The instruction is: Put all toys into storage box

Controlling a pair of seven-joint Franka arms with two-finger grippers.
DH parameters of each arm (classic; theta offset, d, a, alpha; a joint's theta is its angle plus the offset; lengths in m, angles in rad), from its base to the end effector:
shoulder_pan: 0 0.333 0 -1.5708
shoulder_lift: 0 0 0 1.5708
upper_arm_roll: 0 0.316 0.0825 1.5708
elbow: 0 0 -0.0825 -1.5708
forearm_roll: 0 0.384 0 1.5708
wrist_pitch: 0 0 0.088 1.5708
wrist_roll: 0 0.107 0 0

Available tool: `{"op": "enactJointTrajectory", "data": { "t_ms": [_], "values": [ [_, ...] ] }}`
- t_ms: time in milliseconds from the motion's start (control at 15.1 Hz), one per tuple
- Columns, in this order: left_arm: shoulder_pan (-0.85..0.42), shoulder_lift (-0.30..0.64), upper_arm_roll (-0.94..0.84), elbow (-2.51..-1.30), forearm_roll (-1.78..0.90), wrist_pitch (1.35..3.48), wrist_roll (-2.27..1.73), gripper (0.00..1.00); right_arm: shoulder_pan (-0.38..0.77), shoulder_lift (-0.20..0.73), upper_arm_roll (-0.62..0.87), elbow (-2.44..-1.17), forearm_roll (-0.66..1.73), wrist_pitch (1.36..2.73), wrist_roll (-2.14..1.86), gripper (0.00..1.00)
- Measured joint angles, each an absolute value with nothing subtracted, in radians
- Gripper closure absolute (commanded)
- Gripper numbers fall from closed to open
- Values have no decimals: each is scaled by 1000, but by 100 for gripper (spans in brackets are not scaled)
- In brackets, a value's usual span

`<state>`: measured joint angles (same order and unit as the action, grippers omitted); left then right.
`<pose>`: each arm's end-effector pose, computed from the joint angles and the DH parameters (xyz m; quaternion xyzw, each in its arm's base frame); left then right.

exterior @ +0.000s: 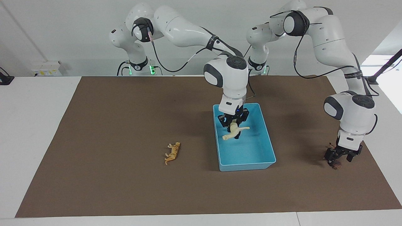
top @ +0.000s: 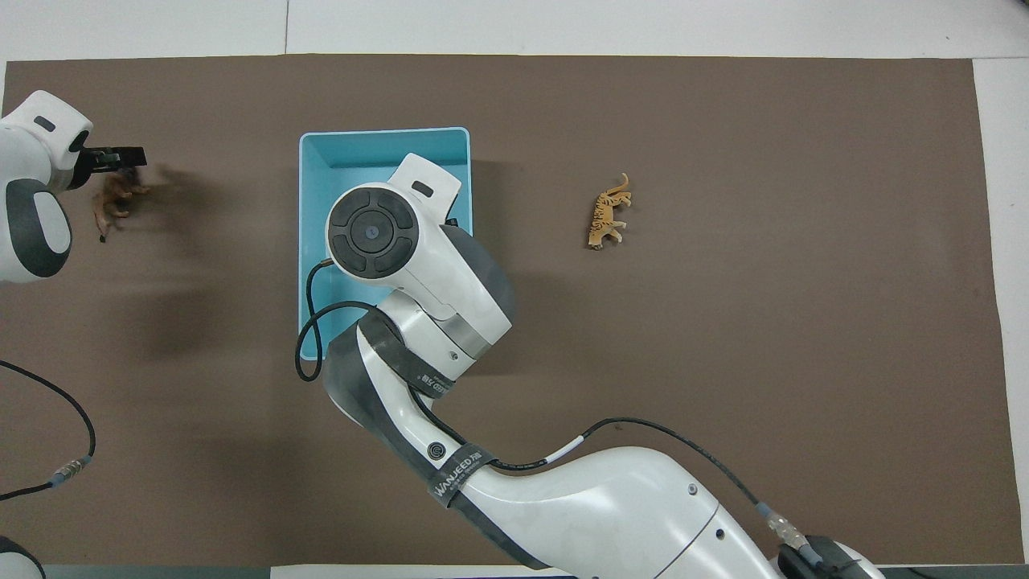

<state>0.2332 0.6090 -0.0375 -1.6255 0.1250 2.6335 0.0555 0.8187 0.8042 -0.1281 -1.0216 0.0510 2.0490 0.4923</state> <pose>0.7102 0.1421 0.3092 -0.9793 -0.0266 -0.1929 0.0554 0.5807 0.5305 0.3937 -0.9867 -0.1137 -0.1057 0.0472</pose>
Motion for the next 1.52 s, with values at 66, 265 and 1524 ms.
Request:
{"op": "enactJointTrajectory", "data": {
  "t_ms": [66,265,1524],
  "values": [
    [234,609,-38,-1625,125,2634,55,0,823,804,-128,-1021,51,2052,511,0],
    [233,616,-39,-1626,125,2634,55,31,821,802,-141,-1007,51,2003,526,0],
    [-75,411,-61,-1375,44,1821,-557,83,504,721,-220,-1186,192,1929,632,0]
  ]
}}
